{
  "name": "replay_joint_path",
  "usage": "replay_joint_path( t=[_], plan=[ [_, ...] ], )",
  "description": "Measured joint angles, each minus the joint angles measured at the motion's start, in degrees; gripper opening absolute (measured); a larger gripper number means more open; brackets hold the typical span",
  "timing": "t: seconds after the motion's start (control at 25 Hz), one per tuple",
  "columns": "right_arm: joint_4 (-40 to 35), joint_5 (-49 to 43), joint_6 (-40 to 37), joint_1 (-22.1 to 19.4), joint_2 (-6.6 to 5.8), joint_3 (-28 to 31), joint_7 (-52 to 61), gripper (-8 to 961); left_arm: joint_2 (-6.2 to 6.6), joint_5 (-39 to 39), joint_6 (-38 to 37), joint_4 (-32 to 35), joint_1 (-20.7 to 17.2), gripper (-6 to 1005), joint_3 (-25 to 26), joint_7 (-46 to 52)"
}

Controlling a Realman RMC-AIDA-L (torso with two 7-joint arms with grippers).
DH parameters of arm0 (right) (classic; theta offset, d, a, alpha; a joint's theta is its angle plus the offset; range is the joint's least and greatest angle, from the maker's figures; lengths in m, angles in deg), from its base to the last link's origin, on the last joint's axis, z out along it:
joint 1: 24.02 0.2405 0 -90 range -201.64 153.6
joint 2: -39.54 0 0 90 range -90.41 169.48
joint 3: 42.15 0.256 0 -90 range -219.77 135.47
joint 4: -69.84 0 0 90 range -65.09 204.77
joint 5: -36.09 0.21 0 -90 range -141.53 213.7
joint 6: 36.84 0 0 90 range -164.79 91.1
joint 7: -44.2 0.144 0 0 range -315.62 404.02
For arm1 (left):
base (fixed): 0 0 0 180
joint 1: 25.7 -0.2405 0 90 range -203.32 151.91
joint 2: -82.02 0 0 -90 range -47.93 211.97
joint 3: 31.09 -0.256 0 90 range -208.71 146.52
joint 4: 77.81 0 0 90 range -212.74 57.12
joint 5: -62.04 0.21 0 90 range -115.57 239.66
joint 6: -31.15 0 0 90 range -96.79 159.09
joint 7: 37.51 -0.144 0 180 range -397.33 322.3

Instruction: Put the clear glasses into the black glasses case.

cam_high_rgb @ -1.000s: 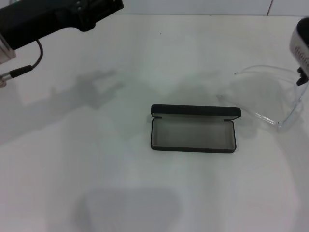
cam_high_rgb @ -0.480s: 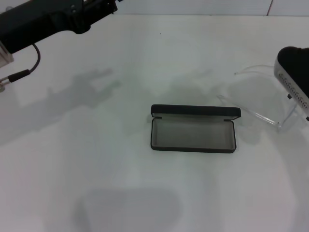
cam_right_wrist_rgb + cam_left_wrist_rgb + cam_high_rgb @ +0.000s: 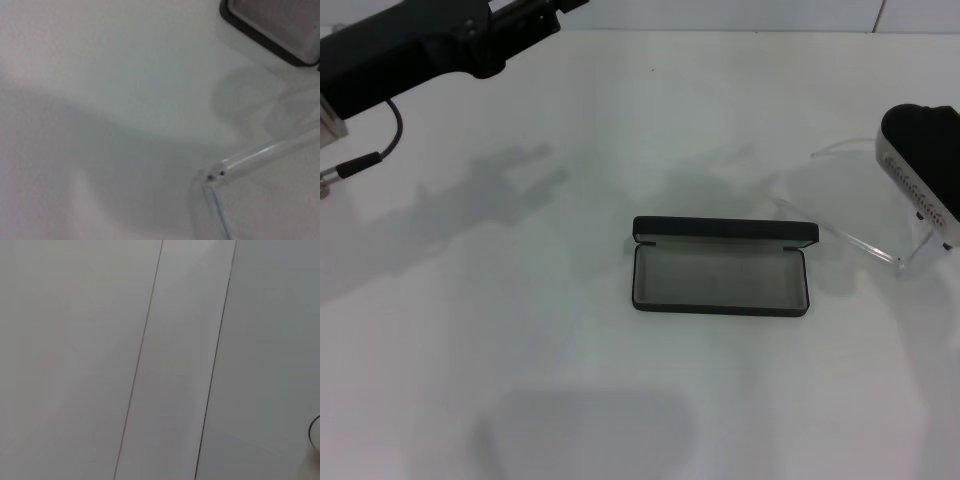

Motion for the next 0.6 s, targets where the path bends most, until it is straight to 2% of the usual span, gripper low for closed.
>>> replay_joint_path(
  t=[0.08, 0.28, 0.48, 0.6],
  plan=[
    [0.1, -0.3, 0.1, 0.1, 0.0, 0.0, 0.2, 526, 0.0, 0.0, 0.0, 0.0, -0.1, 465, 0.0, 0.0],
    [-0.5, -0.7, 0.8, -0.2, 0.0, -0.1, 0.4, 283, 0.0, 0.1, -0.1, -0.1, -0.5, 464, 0.1, 0.0],
    [-2.0, -0.7, 0.5, -0.7, 0.0, 0.3, 0.9, 113, 0.0, 0.1, -0.3, -0.2, -1.0, 463, 0.1, 0.0],
    [-4.8, -0.7, -0.1, -2.3, -0.01, 0.9, 1.3, 98, 0.0, -0.1, -0.5, -0.5, -1.0, 463, 0.1, 0.0]
  ],
)
